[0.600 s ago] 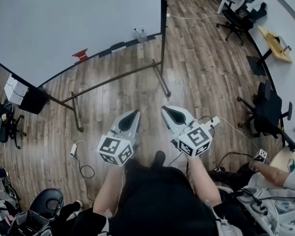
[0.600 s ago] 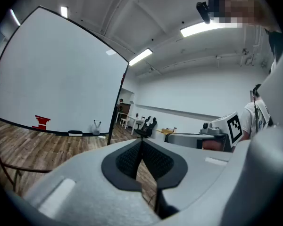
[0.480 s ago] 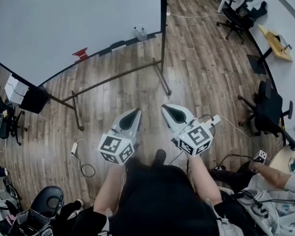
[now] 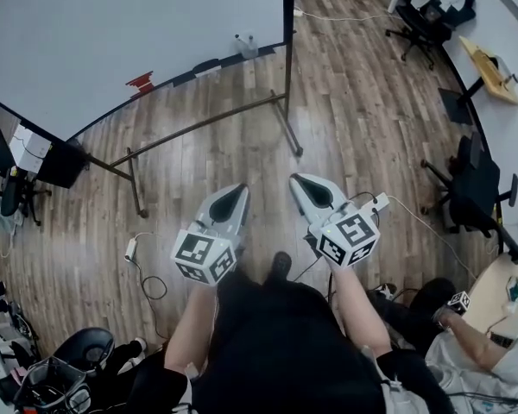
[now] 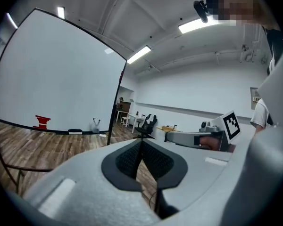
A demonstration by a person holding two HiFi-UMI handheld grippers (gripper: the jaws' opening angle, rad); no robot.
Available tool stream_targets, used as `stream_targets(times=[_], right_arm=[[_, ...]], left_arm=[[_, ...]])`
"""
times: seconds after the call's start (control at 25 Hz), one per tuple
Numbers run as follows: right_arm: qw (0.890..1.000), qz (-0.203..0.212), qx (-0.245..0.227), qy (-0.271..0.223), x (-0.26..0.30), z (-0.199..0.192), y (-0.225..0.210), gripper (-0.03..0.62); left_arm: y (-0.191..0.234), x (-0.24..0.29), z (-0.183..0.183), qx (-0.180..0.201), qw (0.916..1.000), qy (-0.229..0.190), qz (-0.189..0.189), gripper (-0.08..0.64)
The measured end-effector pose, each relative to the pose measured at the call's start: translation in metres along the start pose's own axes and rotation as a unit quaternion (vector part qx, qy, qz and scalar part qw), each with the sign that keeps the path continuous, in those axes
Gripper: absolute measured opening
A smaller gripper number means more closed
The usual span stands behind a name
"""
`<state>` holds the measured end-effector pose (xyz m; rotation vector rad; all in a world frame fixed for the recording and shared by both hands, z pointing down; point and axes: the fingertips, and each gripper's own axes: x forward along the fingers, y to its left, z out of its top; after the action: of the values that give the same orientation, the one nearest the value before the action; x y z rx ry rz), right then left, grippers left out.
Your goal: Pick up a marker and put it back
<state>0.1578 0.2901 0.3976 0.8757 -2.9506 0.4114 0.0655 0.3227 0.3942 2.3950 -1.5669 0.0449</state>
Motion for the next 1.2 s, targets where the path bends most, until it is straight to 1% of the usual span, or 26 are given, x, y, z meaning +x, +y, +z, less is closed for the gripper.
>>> stream_targets(times=[0.28,0.32,0.48,0.64,0.84,1.04,1.2], right_arm=[[1.000,-0.013,-0.022,0.002,0.004,-0.005,-0.002,0.003],[1.000,-0.010,-0.021,0.000,0.007,-0.005,-0.002,0.003],[0.999,0.027,-0.014,0.013,0.025,-0.010,0.005,0.003],[0.999,0.019,-0.022,0.027,0.043,-0.009,-0.004,0.003],[0.999,0.006,-0.028,0.035,0.080,0.003,-0.022,0.003],[0.999,-0.009,-0.035,0.038,0.128,0.027,-0.043,0.003],[0.998,-0.030,-0.046,0.038,0.167,0.042,-0.057,0.003]], left_arm=[[0.007,-0.004,-0.010,-0.011,0.9998,0.009,0.012,0.009],[0.011,-0.004,-0.010,-0.011,0.9998,0.009,0.012,0.009],[0.027,0.003,-0.005,-0.005,0.9999,0.007,0.009,0.009],[0.043,0.017,0.000,-0.002,0.9999,0.009,0.005,0.009],[0.075,0.047,0.013,-0.011,0.9998,0.006,-0.014,0.009],[0.116,0.085,0.036,-0.002,0.9990,0.004,-0.045,0.010],[0.151,0.107,0.053,0.003,0.9979,0.001,-0.065,0.009]])
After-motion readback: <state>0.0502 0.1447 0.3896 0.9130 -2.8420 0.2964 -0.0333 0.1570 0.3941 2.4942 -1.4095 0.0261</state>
